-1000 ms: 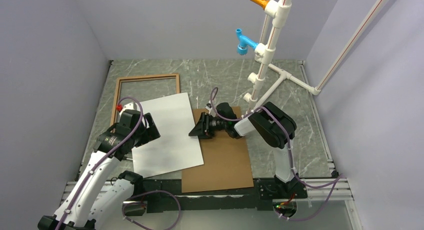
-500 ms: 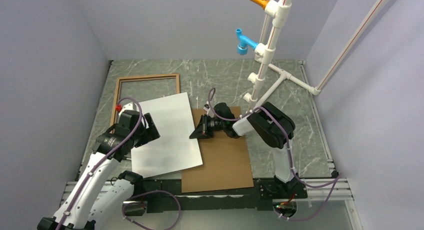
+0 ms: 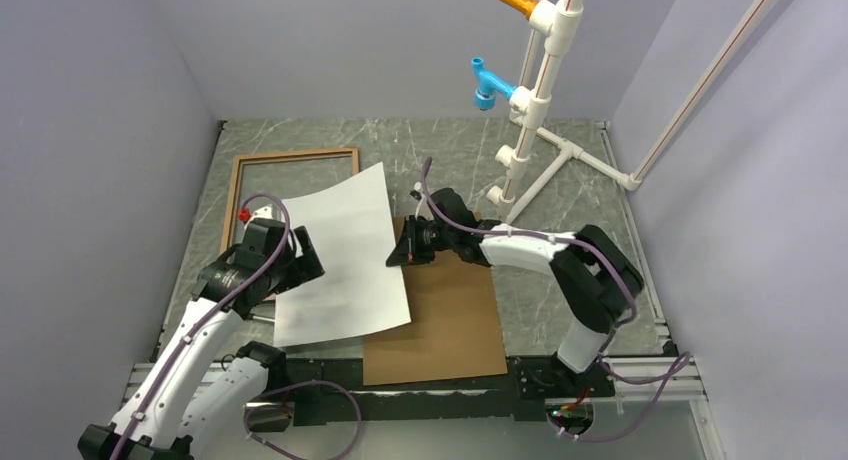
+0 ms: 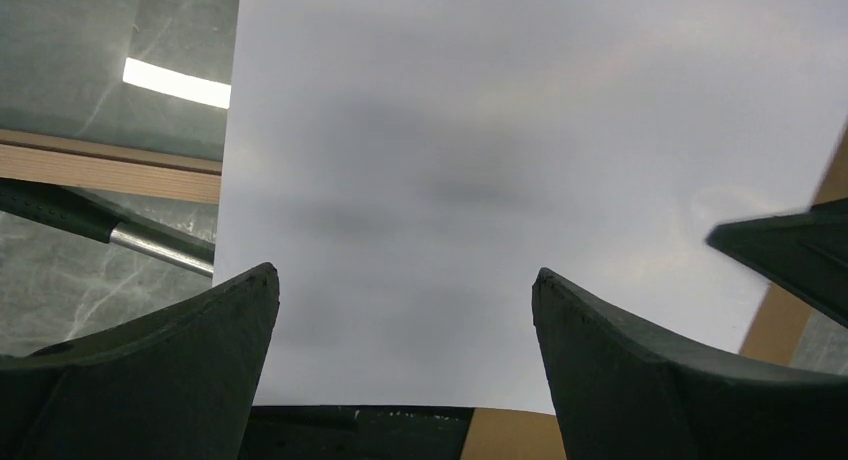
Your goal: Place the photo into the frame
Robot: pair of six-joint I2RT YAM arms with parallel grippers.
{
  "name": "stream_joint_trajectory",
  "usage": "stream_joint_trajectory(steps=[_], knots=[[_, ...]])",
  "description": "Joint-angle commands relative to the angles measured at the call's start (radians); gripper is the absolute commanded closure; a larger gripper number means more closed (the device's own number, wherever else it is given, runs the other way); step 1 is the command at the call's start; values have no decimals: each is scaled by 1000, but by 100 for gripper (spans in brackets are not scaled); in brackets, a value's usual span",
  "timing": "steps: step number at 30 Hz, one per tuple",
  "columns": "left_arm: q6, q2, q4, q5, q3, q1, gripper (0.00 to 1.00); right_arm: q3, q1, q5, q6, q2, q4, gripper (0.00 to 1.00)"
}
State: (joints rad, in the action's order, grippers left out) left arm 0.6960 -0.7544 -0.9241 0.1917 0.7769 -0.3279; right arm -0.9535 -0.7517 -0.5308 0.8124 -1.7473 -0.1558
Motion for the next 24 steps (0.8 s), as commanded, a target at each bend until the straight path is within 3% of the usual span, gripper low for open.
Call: stream_joint_trajectory(steps=[1,16,24], knots=[[-17,-28,70,-68,-23,5,0,-38,-13,168,-130,143,214,100],[26,-168,294,-153,-149,-4,1,-112,-14,441,-288,647,721,100],[33,-281,382,-96,-101,-59,6,-157,-11,611,-303,800,956,100]])
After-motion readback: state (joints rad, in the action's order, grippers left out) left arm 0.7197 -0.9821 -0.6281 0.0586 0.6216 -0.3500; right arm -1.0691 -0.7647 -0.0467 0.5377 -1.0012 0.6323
